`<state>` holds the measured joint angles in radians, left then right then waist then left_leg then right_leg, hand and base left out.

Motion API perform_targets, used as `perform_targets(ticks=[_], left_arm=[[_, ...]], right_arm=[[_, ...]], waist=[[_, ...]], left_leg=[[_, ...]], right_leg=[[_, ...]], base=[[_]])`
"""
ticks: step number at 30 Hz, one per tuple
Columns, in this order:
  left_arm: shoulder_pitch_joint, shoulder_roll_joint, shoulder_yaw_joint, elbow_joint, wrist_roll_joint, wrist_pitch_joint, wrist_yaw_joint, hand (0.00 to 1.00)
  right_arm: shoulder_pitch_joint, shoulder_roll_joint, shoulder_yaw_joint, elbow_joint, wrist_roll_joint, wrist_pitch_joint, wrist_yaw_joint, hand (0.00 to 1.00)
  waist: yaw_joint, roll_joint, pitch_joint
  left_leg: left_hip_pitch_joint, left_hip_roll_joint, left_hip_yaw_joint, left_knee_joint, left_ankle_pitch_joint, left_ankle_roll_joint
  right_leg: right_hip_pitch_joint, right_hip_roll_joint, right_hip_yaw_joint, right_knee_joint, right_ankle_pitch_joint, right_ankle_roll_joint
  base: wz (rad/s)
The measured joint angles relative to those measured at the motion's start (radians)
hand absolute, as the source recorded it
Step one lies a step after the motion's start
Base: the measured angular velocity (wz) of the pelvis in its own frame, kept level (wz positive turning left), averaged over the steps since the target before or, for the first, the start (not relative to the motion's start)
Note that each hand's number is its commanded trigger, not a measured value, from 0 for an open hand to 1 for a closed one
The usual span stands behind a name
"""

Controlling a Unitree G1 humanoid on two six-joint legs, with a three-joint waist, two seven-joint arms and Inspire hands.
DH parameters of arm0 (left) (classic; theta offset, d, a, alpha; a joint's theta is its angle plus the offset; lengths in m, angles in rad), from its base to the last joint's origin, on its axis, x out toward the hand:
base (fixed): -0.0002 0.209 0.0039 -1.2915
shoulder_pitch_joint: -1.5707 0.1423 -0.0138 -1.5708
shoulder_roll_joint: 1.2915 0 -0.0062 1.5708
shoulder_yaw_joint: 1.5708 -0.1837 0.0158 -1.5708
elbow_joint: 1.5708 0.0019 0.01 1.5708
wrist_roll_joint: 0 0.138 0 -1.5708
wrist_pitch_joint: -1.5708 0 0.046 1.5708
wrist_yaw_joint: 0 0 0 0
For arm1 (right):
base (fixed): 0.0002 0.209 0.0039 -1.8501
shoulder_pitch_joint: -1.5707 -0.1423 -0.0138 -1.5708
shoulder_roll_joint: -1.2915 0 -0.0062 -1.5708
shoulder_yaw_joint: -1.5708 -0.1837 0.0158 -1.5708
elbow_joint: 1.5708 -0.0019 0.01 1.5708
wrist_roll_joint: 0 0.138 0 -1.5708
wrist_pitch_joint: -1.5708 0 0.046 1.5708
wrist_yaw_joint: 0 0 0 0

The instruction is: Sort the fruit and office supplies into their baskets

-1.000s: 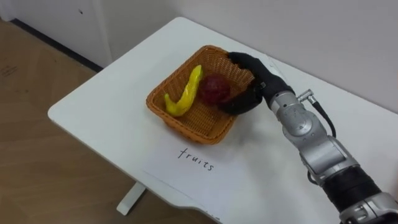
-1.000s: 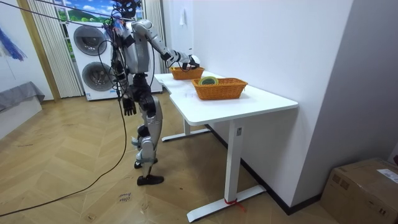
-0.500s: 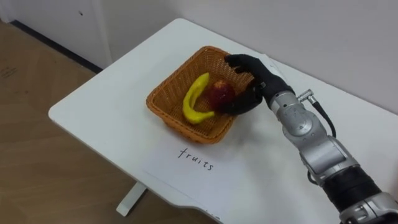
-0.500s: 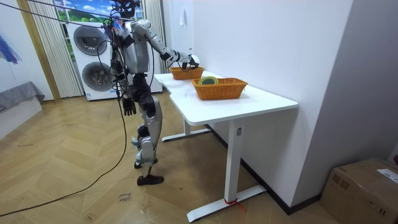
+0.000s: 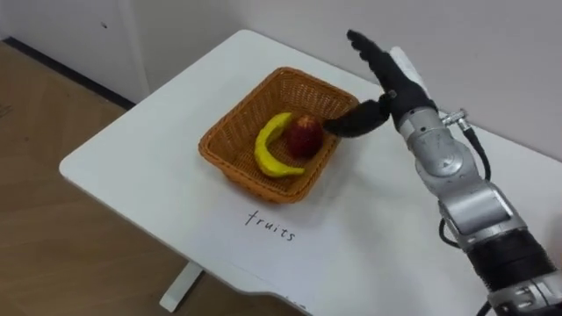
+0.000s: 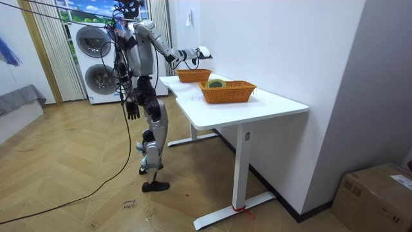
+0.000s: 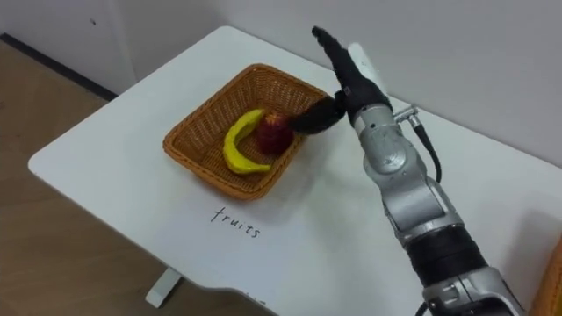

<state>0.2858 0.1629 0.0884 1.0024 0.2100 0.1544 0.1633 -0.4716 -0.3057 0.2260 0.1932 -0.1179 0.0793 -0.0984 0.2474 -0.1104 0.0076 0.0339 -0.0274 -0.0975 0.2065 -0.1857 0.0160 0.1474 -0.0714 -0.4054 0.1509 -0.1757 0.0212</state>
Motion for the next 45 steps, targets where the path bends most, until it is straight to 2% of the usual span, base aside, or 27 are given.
perform_targets(ticks=[2,7,9,11,15,17,19,20,25,28,31,33,37,39,41,45], left_arm=[[0.006,-0.007,0.025,-0.003,0.001,-0.013,0.0,0.0],[0.014,-0.006,0.06,-0.001,0.0,-0.059,0.009,0.0],[0.017,-0.008,0.074,0.002,0.0,-0.073,0.016,0.0],[0.018,-0.01,0.075,0.013,0.0,-0.077,0.023,0.0],[0.033,-0.013,0.074,0.017,-0.001,-0.085,0.024,0.0],[0.036,-0.018,0.075,0.017,-0.001,-0.091,0.024,0.0],[0.041,-0.02,0.075,0.017,-0.001,-0.094,0.024,0.0],[0.044,-0.02,0.075,0.018,-0.001,-0.095,0.024,0.0],[0.061,-0.023,0.102,0.022,-0.003,-0.108,0.03,0.0],[0.07,-0.035,0.103,0.026,-0.009,-0.111,0.052,0.0],[0.067,-0.035,0.106,0.039,-0.023,-0.112,0.065,0.0],[0.065,-0.029,0.106,0.039,-0.028,-0.121,0.069,0.0],[0.066,-0.023,0.105,0.037,-0.081,-0.134,0.072,0.0],[0.065,-0.023,0.105,0.03,-0.108,-0.135,0.073,0.0],[0.064,-0.02,0.103,0.027,-0.121,-0.139,0.076,0.0],[0.061,-0.004,0.109,0.014,-0.12,-0.139,0.077,0.0]], right_arm=[[0.026,-0.007,-0.046,-0.068,-0.004,-0.025,-0.012,0.0],[0.097,-0.018,-0.154,-0.205,0.056,-0.064,-0.062,0.0],[0.136,-0.02,-0.206,-0.281,0.091,-0.078,-0.074,0.0],[0.151,-0.023,-0.247,-0.306,0.138,-0.091,-0.078,0.0],[0.205,-0.027,-0.323,-0.37,0.164,-0.107,-0.125,0.0],[0.213,-0.027,-0.363,-0.372,0.159,-0.12,-0.151,0.0],[0.232,-0.027,-0.404,-0.372,0.159,-0.123,-0.192,0.0],[0.251,-0.027,-0.433,-0.372,0.163,-0.125,-0.22,0.0],[0.367,-0.026,-0.544,-0.405,0.168,-0.135,-0.305,0.0],[0.421,-0.026,-0.603,-0.415,0.183,-0.138,-0.353,0.0],[0.478,-0.027,-0.675,-0.414,0.231,-0.138,-0.417,0.0],[0.522,-0.027,-0.725,-0.414,0.304,-0.144,-0.477,0.0],[0.577,-0.026,-0.769,-0.406,0.389,-0.15,-0.561,0.0],[0.624,-0.026,-0.803,-0.397,0.496,-0.16,-0.602,0.0],[0.635,-0.023,-0.822,-0.354,0.586,-0.175,-0.634,0.0],[0.672,-0.009,-0.885,-0.171,0.774,-0.183,-0.675,0.0]], waist=[[-0.005,0.004,-0.0011],[-0.054,0.014,-0.0048],[-0.084,0.019,-0.008],[-0.112,0.025,-0.0068],[-0.16,0.045,-0.0106],[-0.184,0.043,-0.0133],[-0.189,0.049,-0.0125],[-0.203,0.05,-0.0125],[-0.246,0.05,-0.0131],[-0.281,0.047,-0.0098],[-0.315,0.042,-0.0134],[-0.332,0.034,-0.0135],[-0.354,0.024,-0.0132],[-0.372,0.022,-0.0111],[-0.387,0.018,-0.009],[-0.403,0.015,-0.0136]], left_leg=[[0.003,0.002,0.017,-0.002,0.0,0.0],[0.012,0.007,0.042,-0.012,0.0,0.0],[0.016,0.013,0.062,-0.018,0.0,0.0],[0.026,0.015,0.072,-0.02,0.0,0.0],[0.05,0.02,0.103,-0.029,-0.001,0.001],[0.05,0.022,0.121,-0.032,-0.001,0.001],[0.052,0.025,0.135,-0.032,-0.001,0.001],[0.058,0.027,0.14,-0.034,-0.001,0.001],[0.066,0.036,0.167,-0.038,-0.003,-0.003],[0.063,0.036,0.188,-0.041,-0.003,-0.003],[0.067,0.037,0.206,-0.043,-0.004,-0.001],[0.068,0.039,0.224,-0.048,-0.004,-0.001],[0.074,0.049,0.259,-0.057,-0.01,-0.006],[0.078,0.052,0.265,-0.058,-0.015,-0.009],[0.076,0.054,0.265,-0.057,-0.019,-0.01],[0.067,0.056,0.264,-0.057,-0.02,-0.011]], right_leg=[[-0.004,0.0,0.017,0.0,0.0,0.0],[-0.007,0.002,0.041,0.003,0.0,0.0],[-0.013,0.005,0.066,0.005,0.001,-0.002],[-0.009,0.008,0.084,0.005,0.002,-0.003],[-0.012,0.011,0.13,0.02,0.002,-0.003],[-0.023,0.012,0.141,0.023,0.004,-0.005],[-0.027,0.015,0.155,0.024,0.007,-0.005],[-0.025,0.015,0.159,0.026,0.007,-0.005],[-0.034,0.023,0.187,0.034,0.007,-0.006],[-0.054,0.024,0.211,0.034,0.007,-0.006],[-0.064,0.026,0.231,0.034,0.007,-0.006],[-0.068,0.031,0.255,0.036,0.007,-0.006],[-0.082,0.045,0.296,0.034,0.012,-0.011],[-0.08,0.049,0.298,0.033,0.012,-0.011],[-0.081,0.05,0.298,0.027,0.012,-0.012],[-0.082,0.054,0.298,0.017,0.014,-0.014]], base=[[-0.16],[-0.17],[-0.24],[-0.19],[-0.25],[-0.25],[-0.23],[-0.1],[-0.16],[-0.24],[-0.18],[-0.24],[-0.3],[-0.11],[0.0],[0.01]])
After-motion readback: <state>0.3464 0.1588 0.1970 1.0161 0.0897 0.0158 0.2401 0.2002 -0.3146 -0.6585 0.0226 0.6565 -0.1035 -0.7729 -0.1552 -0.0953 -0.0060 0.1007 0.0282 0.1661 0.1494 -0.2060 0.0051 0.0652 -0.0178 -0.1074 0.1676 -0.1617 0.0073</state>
